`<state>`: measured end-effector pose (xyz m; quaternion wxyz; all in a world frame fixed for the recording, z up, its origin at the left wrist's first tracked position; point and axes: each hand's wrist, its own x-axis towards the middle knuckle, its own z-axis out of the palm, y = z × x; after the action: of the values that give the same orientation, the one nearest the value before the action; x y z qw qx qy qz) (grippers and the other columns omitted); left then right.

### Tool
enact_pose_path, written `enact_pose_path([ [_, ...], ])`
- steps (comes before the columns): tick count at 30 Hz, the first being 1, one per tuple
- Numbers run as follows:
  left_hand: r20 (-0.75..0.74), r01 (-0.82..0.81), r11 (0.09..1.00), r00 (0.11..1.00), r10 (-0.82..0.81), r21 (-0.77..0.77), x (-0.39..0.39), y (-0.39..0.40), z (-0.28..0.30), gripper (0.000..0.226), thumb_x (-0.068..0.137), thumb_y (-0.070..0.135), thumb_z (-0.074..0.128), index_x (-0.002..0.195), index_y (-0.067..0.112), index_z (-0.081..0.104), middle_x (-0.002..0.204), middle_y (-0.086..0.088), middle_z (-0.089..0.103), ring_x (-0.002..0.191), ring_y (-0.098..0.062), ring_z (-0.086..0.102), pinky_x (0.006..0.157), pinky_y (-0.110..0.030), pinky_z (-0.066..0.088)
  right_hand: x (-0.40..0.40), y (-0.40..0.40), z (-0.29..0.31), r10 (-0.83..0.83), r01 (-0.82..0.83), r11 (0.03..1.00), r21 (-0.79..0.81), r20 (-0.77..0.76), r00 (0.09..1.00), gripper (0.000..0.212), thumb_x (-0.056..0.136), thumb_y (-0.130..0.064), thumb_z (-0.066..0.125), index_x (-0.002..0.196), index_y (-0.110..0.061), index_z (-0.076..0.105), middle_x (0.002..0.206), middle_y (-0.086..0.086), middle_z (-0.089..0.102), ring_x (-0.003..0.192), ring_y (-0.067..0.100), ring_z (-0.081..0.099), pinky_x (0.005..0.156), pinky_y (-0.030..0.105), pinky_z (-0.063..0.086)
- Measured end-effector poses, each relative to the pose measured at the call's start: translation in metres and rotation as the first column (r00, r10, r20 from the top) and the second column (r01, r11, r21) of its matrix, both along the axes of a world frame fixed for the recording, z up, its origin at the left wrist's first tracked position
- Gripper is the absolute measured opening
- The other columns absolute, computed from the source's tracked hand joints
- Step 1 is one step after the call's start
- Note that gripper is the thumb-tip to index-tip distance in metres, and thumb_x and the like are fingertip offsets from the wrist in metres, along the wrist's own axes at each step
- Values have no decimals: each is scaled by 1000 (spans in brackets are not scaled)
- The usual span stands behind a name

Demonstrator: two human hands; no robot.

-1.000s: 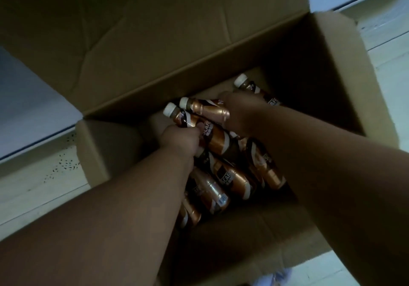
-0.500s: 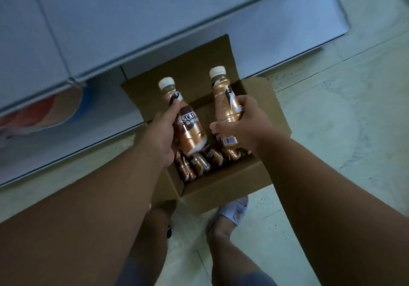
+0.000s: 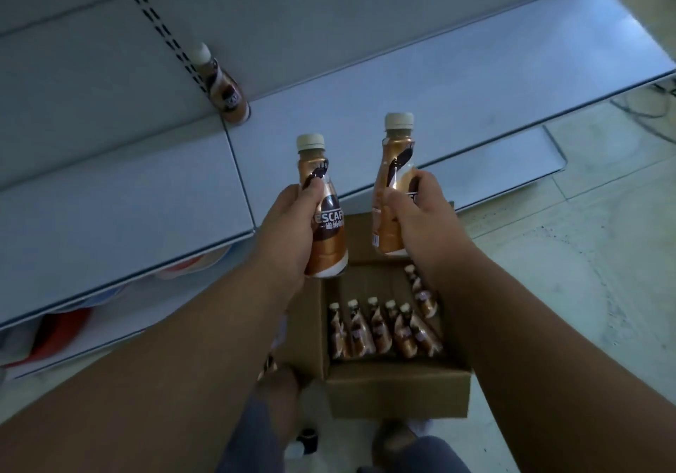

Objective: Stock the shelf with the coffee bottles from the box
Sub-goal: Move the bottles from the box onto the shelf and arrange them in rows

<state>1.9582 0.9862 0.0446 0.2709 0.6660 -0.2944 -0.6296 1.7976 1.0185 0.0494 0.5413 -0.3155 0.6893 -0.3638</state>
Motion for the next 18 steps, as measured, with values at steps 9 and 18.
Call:
enact_pose_path([
  [9, 173, -14, 982, 984, 47, -188, 82, -91, -61, 30, 75, 69, 53, 90, 44, 60, 103, 4, 69, 97, -24, 66, 85, -51, 54, 78, -102, -66, 116, -139, 985, -101, -203, 972, 39, 88, -35, 69, 118, -32, 44, 90, -20, 56, 88, 7, 61, 70, 30, 54],
  [18, 452, 125, 923, 890, 58, -364, 111, -157, -82, 37, 93, 50, 53, 119, 24, 60, 102, 7, 62, 95, -14, 57, 60, -18, 36, 115, -196, -79, 214, -276, 953, -127, -365, 906, 55, 76, -33, 80, 119, -23, 46, 102, -4, 60, 93, 19, 62, 69, 35, 54],
])
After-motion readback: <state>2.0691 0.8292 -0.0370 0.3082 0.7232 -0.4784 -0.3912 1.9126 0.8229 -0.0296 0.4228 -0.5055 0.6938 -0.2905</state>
